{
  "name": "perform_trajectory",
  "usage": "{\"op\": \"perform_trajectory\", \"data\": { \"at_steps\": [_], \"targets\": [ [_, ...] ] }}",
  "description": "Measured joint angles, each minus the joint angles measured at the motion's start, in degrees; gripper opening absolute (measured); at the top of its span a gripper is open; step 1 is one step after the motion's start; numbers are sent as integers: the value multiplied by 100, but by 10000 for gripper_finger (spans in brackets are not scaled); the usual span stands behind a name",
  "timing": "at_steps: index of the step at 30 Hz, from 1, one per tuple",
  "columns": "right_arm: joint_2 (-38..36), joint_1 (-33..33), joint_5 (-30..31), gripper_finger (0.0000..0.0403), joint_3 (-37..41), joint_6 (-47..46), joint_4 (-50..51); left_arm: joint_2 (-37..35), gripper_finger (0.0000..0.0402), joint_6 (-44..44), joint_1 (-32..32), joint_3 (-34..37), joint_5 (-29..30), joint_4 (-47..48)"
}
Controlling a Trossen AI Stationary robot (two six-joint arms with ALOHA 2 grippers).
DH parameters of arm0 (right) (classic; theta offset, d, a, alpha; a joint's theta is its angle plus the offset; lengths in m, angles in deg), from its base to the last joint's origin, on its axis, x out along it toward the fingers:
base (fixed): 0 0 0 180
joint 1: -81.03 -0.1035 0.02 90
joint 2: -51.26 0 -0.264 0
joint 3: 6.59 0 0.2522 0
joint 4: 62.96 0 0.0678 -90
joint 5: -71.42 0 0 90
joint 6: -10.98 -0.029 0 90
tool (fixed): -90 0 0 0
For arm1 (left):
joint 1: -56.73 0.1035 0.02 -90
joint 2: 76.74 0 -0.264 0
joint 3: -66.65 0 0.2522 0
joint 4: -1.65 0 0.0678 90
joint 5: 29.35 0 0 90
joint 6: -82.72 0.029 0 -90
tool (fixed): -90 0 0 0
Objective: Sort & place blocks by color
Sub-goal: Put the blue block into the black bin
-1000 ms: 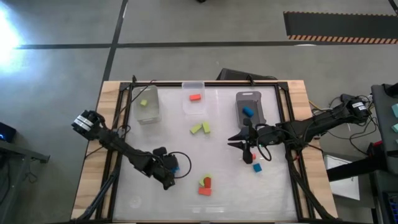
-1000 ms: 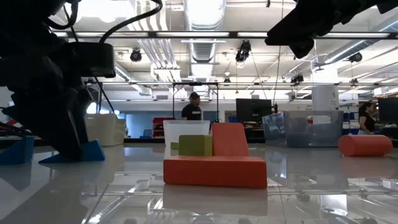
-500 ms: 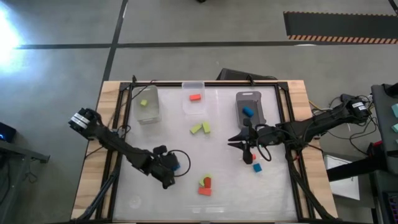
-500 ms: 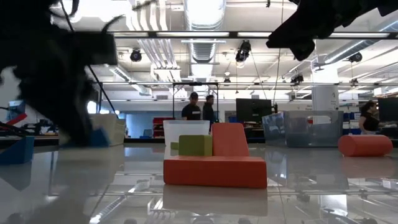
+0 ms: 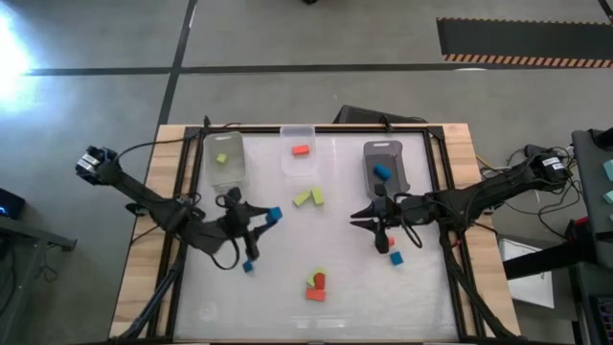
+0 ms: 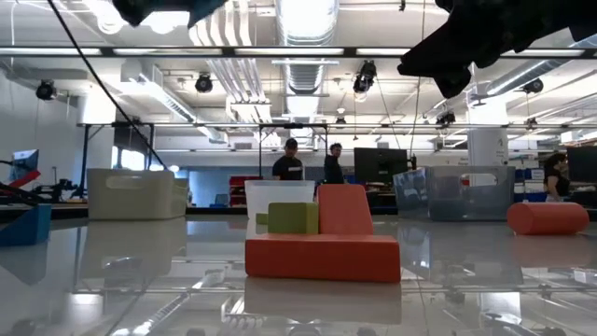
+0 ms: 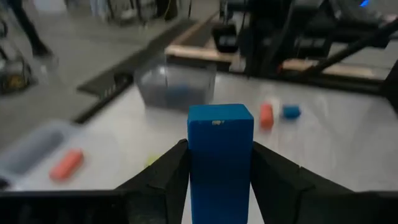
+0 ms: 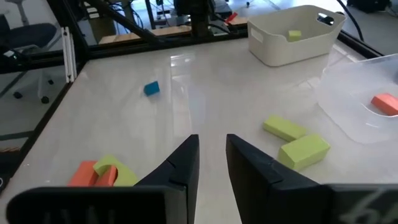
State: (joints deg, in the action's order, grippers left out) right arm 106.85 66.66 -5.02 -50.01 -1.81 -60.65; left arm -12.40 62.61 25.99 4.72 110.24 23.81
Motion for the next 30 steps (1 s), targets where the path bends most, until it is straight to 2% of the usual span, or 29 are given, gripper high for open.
{"op": "perform_trajectory", "data": {
  "at_steps": [5,13,19,23,30],
  "targets": [
    [2,0,0,71,61,52,-238,-180,121,725,82,190,-25,-918],
    [498,0,-195,121,142,1046,-2298,367,126,2259,341,640,-958,-3436],
    [1286,0,-407,166,-70,1703,-3640,962,126,2671,512,665,-1594,-4185],
    [1701,0,-774,190,-438,2014,-3931,1464,127,2779,630,659,-1630,-4586],
    [2142,0,-950,218,-1009,2234,-3881,2084,127,2990,723,587,-1753,-5490]
  ]
}}
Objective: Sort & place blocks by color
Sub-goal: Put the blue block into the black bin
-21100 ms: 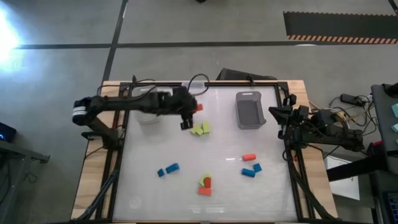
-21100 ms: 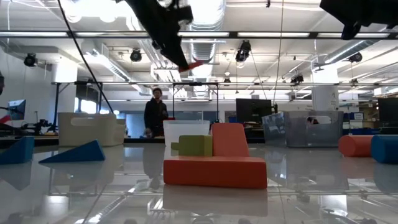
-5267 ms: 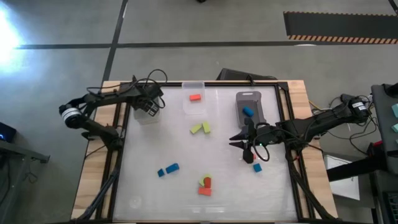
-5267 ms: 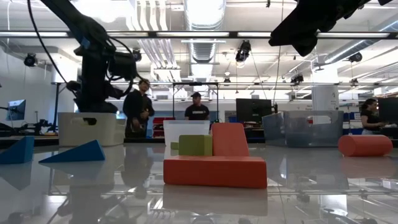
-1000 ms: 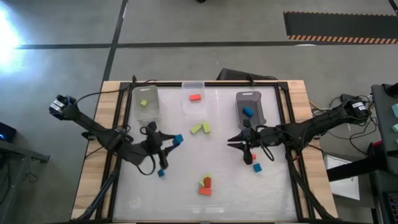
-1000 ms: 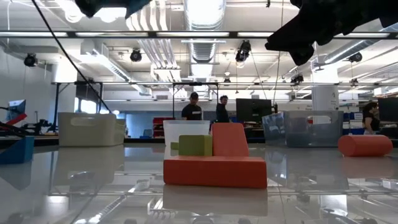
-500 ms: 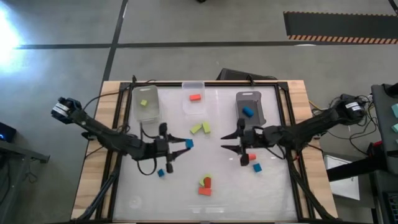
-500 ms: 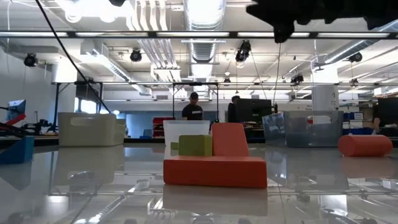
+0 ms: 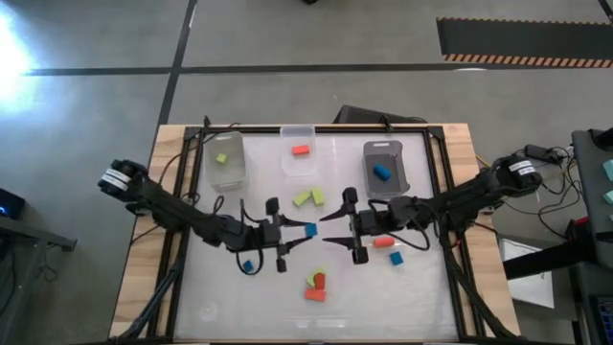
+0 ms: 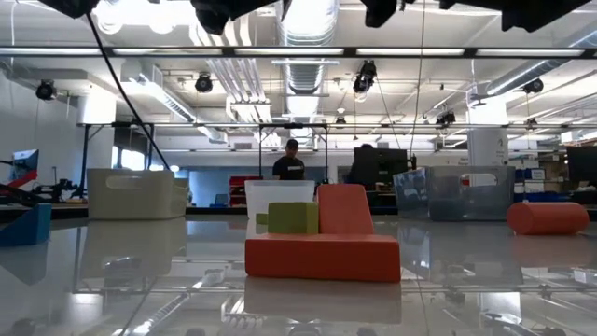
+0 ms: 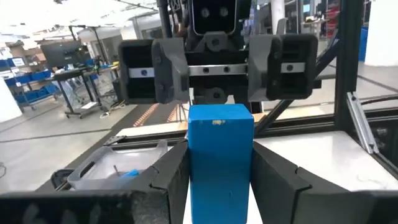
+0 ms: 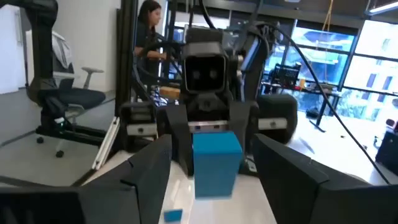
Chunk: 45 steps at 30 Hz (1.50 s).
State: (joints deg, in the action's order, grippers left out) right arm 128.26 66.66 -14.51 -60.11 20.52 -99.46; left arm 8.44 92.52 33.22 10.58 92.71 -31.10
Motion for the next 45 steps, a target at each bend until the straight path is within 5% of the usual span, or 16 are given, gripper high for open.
{"op": "perform_trajectory", "data": {
  "at_steps": [18,35,45],
  "targets": [
    [409,13,42,221,-412,-151,31,475,127,-1,142,-50,-499,-1032],
    [409,15,56,123,-412,-153,68,475,129,-6,187,-83,-477,-1002],
    [400,15,57,123,-412,-204,298,475,193,-65,202,-41,-498,-984]
  ]
}}
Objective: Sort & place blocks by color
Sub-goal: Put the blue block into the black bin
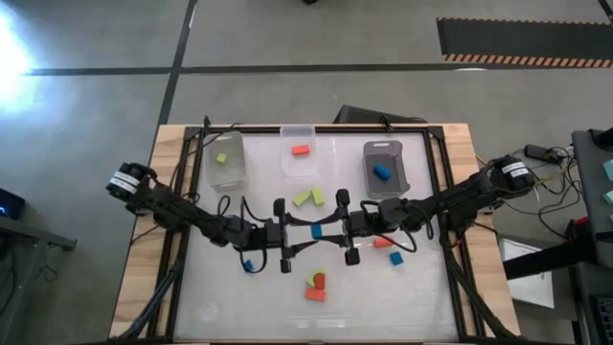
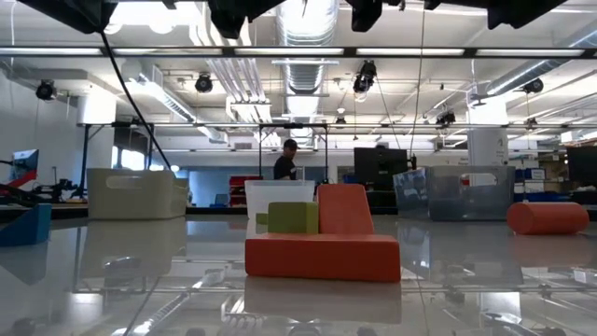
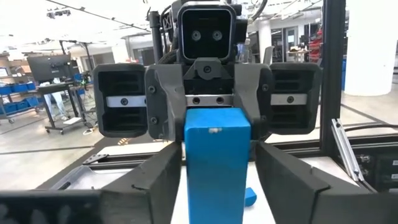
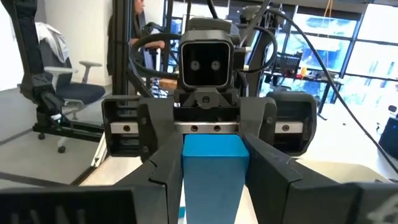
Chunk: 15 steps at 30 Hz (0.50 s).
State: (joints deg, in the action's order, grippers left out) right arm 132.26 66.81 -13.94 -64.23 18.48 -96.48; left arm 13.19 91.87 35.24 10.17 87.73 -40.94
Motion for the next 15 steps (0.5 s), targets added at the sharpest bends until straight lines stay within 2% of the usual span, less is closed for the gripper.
{"op": "perform_trajectory", "data": {
  "at_steps": [7,13,15],
  "targets": [
    [-155,0,18,130,-2,-17,694,-13,264,28,6,104,163,17],
    [-847,19,480,128,2,-239,2853,-172,293,-7,1,337,795,540],
    [-1144,84,924,128,2,-467,3792,-212,294,-99,-5,398,985,618]
  ]
}}
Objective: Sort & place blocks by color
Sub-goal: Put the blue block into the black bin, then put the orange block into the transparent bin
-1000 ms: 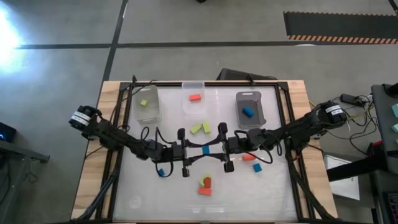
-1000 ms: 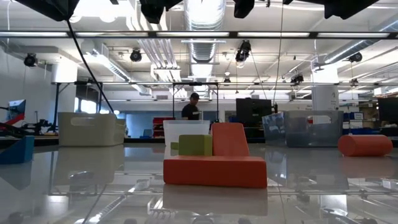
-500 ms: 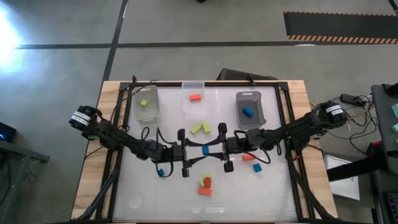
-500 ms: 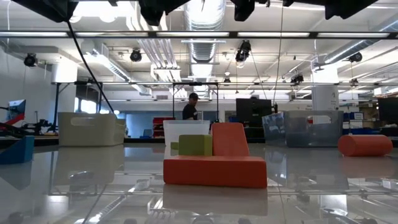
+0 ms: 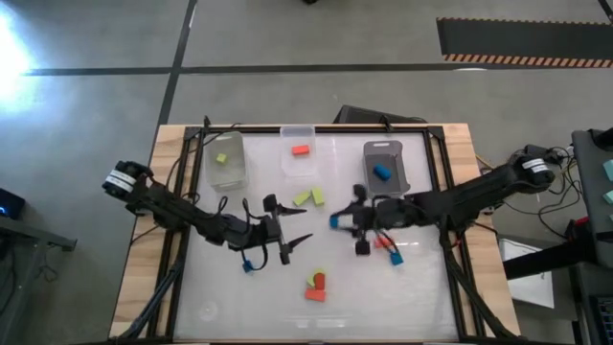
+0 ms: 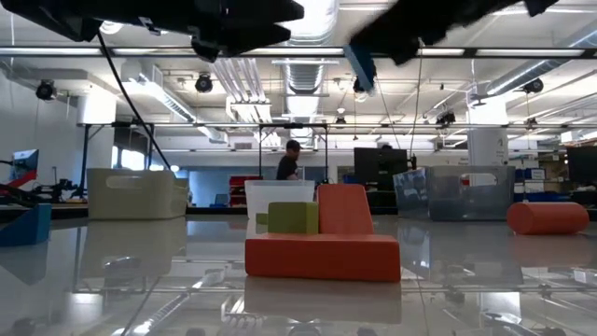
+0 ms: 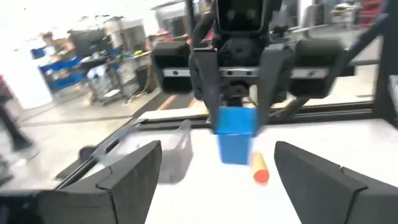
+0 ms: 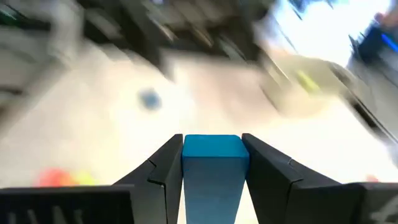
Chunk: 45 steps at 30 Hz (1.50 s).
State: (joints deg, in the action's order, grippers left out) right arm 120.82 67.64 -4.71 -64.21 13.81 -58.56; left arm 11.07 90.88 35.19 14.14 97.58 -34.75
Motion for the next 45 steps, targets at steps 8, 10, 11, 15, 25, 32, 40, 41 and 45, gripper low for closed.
{"op": "perform_trajectory", "data": {
  "at_steps": [8,10,11,15,25,32,40,41,45],
  "targets": [
    [-1009,1160,1906,128,0,-1987,3193,-76,295,-32,114,46,123,-28],
    [-1098,1656,1922,128,2,-2624,3613,-84,295,-34,153,36,117,-59],
    [-1125,1904,1919,128,2,-2880,3727,-87,295,-34,175,37,118,-57],
    [-1128,2834,1490,128,2,-3227,4015,-87,295,-38,234,44,121,-31],
    [-507,4483,518,128,0,-2937,4101,-87,295,-41,247,66,123,-29],
    [196,4745,521,132,0,-2719,4102,-87,295,-39,247,66,125,-28],
    [489,4745,563,188,0,-2618,4056,-86,295,-39,247,68,133,-29],
    [478,4745,563,192,0,-2618,4058,-87,295,-39,247,68,135,-27],
    [284,4740,555,198,0,-2620,4061,-87,295,-44,247,68,268,-29]
  ]
}}
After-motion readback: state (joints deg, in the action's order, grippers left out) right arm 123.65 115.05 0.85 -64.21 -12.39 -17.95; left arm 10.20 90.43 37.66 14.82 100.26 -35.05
